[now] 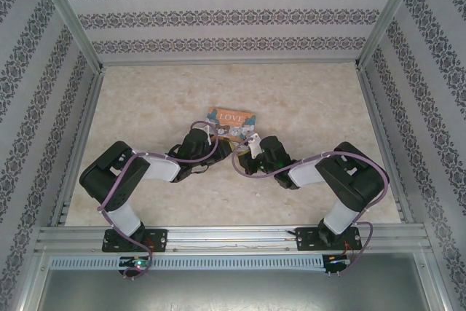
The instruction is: Unlock a padlock with a key
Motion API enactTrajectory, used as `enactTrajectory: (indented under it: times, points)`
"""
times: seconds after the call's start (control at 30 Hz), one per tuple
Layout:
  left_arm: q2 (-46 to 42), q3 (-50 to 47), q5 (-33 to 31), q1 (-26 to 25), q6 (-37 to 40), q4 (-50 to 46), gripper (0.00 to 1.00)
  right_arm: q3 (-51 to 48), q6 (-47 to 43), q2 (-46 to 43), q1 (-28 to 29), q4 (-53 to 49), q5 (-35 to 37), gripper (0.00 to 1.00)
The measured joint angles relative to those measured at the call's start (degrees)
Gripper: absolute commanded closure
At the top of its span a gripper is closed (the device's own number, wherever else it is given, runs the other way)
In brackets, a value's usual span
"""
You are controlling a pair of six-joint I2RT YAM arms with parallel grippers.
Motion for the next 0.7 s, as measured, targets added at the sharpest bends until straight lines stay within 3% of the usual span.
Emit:
enactTrajectory:
  times: [0.7]
  points:
    - [0.0, 0.0, -0.02, 0.0, -0.02, 0.07, 0.83, -0.46, 0.59, -0.07, -0.76, 1.33, -1.2, 1.0]
